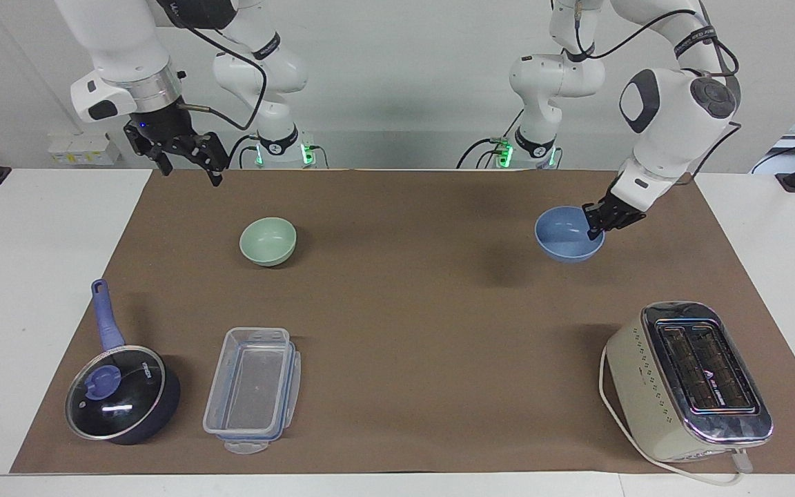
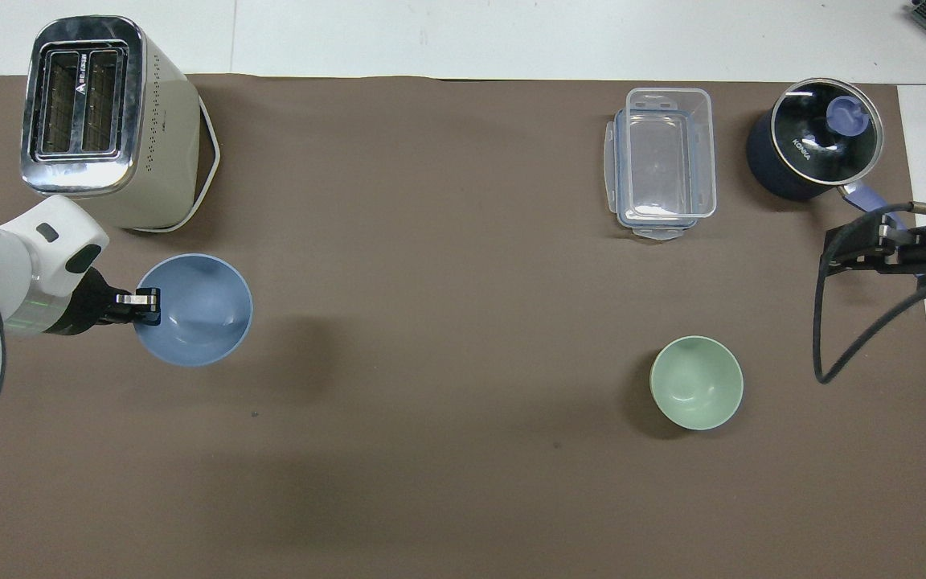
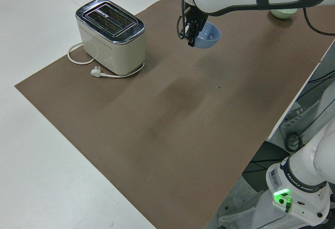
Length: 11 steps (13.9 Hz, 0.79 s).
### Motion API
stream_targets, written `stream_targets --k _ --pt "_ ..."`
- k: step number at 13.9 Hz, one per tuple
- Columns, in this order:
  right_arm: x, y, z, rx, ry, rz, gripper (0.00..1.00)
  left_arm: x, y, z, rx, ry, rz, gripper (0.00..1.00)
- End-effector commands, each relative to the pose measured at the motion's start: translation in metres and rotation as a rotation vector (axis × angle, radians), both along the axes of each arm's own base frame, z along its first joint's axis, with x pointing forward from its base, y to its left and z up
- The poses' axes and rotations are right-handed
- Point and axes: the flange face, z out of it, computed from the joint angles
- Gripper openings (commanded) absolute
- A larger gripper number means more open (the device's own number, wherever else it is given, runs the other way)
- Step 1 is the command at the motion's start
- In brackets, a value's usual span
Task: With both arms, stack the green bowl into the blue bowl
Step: 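Slide the blue bowl with the left gripper toward the table center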
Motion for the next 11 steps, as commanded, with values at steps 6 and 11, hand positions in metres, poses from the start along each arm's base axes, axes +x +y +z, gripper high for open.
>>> stream_targets --k 6,11 --pt "-0.006 -0.003 0.0 0.011 -0.017 0.014 1.0 -0.019 -0.067 -0.035 -0.06 0.021 -0.054 0.0" --pt "-0.006 -0.003 0.0 0.011 -0.017 0.015 1.0 -0.048 -0.134 -0.091 -0.096 -0.014 -0.126 0.0"
